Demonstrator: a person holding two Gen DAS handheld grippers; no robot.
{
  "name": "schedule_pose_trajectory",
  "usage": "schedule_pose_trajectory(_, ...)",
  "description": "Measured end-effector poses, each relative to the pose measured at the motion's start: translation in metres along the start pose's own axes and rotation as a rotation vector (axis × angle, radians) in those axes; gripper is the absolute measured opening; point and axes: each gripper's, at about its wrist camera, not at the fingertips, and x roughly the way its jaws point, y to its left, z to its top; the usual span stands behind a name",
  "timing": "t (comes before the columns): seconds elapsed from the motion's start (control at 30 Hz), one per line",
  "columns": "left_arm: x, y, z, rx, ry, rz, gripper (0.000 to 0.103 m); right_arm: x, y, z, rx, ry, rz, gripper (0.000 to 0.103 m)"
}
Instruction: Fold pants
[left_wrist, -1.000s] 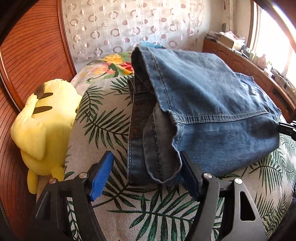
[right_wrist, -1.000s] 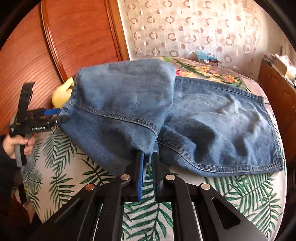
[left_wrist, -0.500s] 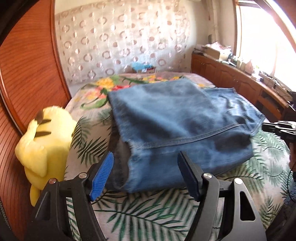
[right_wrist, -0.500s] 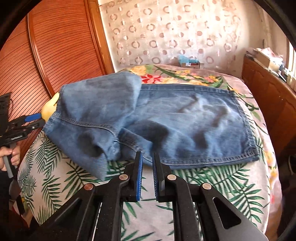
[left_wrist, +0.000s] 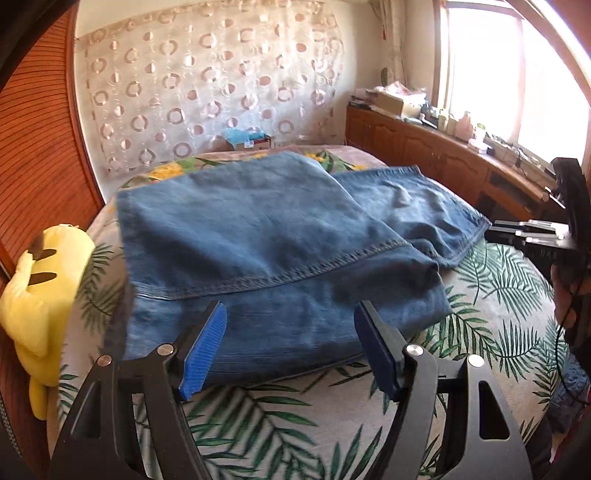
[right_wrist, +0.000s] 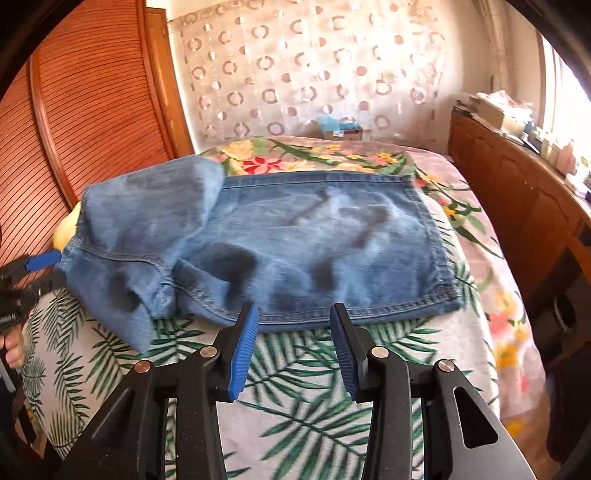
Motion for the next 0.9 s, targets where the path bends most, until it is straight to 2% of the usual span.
schedule_pose_trajectory(0.13,0.013,-0.008,-0.004,0.009,0.038,0.002,0.072,0.003,-0.019,0.000,0.028,0.020,-0.051,0.042)
schedule_pose_trajectory(0.23,0.018,-0.010,-0.008,0.015,0.056,0.001,0.072,0.008,-0.028,-0.001,0.046,0.041,-0.053,0.042)
schedule_pose_trajectory(0.37,0.021,-0.010,-0.011,0.017,0.075,0.003,0.072,0.014,-0.025,0.000,0.047,0.064,-0.033,0.043)
schedule_pose_trajectory(0.53,0.020,-0.014,-0.011,0.013,0.076,-0.008,0.072,0.021,-0.002,0.007,0.003,0.070,0.051,0.043)
schedule_pose_trajectory(0.63,0.014,-0.025,-0.008,0.012,0.064,-0.053,0.072,0.026,0.013,0.008,-0.033,0.079,0.092,0.042)
schedule_pose_trajectory(0.77,0.008,-0.047,-0.001,0.032,0.050,-0.122,0.062,0.037,0.027,0.009,-0.097,0.105,0.107,0.042)
schedule_pose_trajectory(0.9,0.016,-0.068,0.004,0.054,0.077,-0.196,0.055,0.051,0.031,0.007,-0.170,0.135,0.095,0.042)
